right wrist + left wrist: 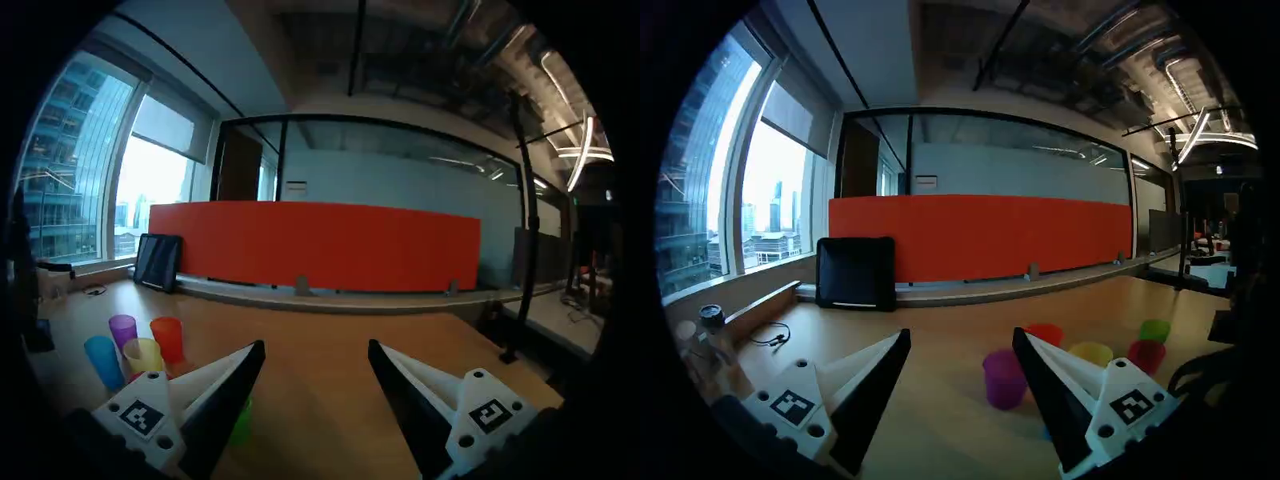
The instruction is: Pour water
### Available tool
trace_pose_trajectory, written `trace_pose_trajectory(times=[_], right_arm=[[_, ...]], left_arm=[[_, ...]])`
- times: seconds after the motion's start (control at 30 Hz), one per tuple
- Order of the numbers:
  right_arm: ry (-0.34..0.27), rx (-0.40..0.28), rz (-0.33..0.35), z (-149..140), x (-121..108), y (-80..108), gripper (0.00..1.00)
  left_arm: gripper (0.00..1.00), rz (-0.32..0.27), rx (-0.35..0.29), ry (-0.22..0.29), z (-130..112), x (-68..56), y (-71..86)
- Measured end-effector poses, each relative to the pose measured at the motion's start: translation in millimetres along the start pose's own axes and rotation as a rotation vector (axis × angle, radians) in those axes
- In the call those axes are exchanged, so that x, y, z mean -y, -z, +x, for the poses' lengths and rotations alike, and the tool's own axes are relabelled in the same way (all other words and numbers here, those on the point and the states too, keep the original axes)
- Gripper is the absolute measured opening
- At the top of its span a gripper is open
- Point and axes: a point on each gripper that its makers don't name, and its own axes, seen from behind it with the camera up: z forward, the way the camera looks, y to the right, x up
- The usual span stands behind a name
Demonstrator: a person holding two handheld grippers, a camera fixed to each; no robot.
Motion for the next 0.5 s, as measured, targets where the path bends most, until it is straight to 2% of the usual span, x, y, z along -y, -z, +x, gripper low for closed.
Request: trace_pose_trajectory(times=[0.27,0.5], right_arm=[[-0.012,-0.067,-0.053,18,-4,3.9,1.00],[-0.020,-0.097,-0.076,25,-5,9.3,1.00]], left_arm=[[0.94,0.071,-0.044,-0.007,11,11.3,3.7],[0.94,0.105,-0.069,-0.021,13,12.8,5.6]])
